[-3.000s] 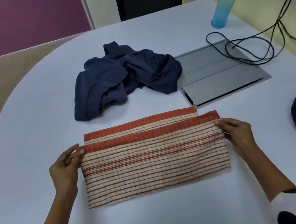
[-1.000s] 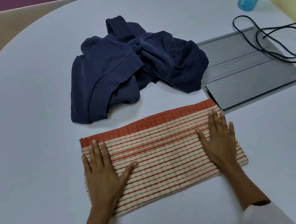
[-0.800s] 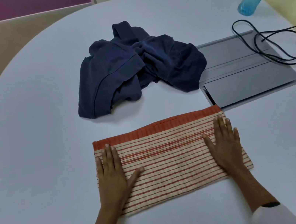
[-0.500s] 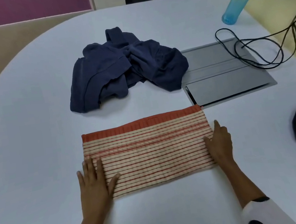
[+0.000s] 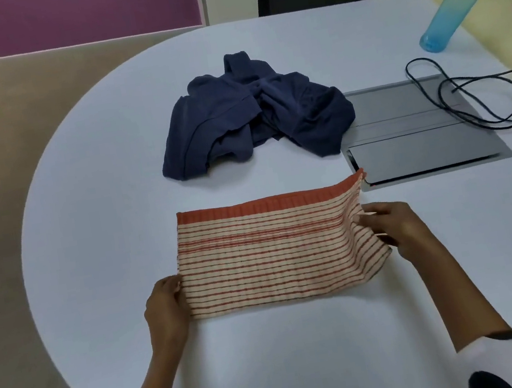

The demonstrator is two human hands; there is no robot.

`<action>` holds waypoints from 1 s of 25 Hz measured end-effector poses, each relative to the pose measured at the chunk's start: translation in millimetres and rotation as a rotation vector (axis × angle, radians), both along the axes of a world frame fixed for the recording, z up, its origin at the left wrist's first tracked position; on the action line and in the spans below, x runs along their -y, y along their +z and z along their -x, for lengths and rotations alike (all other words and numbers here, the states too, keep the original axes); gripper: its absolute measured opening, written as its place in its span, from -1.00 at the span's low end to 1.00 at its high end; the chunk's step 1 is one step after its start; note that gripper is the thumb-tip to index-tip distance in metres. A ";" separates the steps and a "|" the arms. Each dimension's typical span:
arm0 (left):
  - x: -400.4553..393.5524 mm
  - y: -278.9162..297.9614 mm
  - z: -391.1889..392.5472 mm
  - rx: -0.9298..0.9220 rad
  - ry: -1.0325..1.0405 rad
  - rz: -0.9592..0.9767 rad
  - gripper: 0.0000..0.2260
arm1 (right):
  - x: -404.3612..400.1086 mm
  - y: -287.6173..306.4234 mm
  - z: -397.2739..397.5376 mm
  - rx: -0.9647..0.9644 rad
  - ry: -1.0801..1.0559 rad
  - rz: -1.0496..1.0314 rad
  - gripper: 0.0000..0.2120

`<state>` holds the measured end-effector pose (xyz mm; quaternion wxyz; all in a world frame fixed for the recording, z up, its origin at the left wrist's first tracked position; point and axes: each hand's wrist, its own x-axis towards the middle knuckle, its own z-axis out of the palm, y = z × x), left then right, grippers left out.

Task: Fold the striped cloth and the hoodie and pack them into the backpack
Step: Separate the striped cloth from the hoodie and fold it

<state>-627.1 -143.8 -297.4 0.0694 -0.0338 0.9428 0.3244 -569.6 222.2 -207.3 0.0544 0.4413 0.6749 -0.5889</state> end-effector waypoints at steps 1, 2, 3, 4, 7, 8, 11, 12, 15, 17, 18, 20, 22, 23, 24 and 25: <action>2.7 -1.0 0.9 0.013 0.017 -0.020 -0.76 | 13.6 7.0 8.3 -0.008 0.040 0.021 -0.66; 4.9 -1.9 1.5 0.024 0.023 -0.042 -0.77 | 28.9 11.6 17.6 -0.011 0.079 0.039 -0.64; 6.0 -2.1 1.8 0.034 0.021 -0.063 -0.77 | 44.4 13.6 27.2 -0.014 0.118 0.052 -0.61; 6.7 -2.2 1.7 0.039 0.016 -0.085 -0.77 | 61.4 15.1 37.0 -0.022 0.153 0.065 -0.59; 9.7 -3.1 2.6 0.044 0.015 -0.132 -0.77 | 114.4 10.1 64.7 -0.063 0.249 0.046 -0.53; 11.3 -3.6 3.4 0.043 0.013 -0.140 -0.78 | 132.2 5.6 72.5 -0.068 0.286 0.030 -0.51; 15.2 -6.2 5.2 0.041 -0.005 -0.138 -0.78 | 181.2 -11.8 91.5 -0.082 0.413 -0.056 -0.47; 16.8 -6.7 5.9 0.039 -0.013 -0.136 -0.78 | 197.3 -18.5 96.5 -0.088 0.460 -0.101 -0.48; 21.5 -10.0 9.0 0.039 -0.036 -0.140 -0.79 | 239.2 -35.6 100.1 -0.098 0.626 -0.248 -0.53; 24.6 -12.5 10.8 0.033 -0.046 -0.143 -0.81 | 262.1 -51.2 95.4 -0.074 0.722 -0.310 -0.57; 25.8 -12.6 11.6 0.020 -0.047 -0.150 -0.81 | 270.5 -60.6 93.2 -0.046 0.752 -0.318 -0.60; 26.9 -9.6 13.4 -0.028 -0.029 -0.171 -0.80 | 279.4 -75.6 89.4 -0.017 0.773 -0.281 -0.61; 25.8 -7.4 14.4 -0.080 -0.033 -0.178 -0.76 | 276.3 -82.7 86.5 -0.069 0.736 -0.260 -0.63; 23.4 -6.7 15.0 -0.094 -0.066 -0.173 -0.75 | 270.9 -83.9 84.2 -0.135 0.707 -0.279 -0.66; 20.0 -6.7 16.0 -0.083 -0.129 -0.167 -0.76 | 263.7 -85.8 80.5 -0.207 0.685 -0.332 -0.68; 16.8 -9.2 17.8 -0.070 -0.225 -0.132 -0.73 | 255.2 -89.2 76.3 -0.276 0.676 -0.414 -0.67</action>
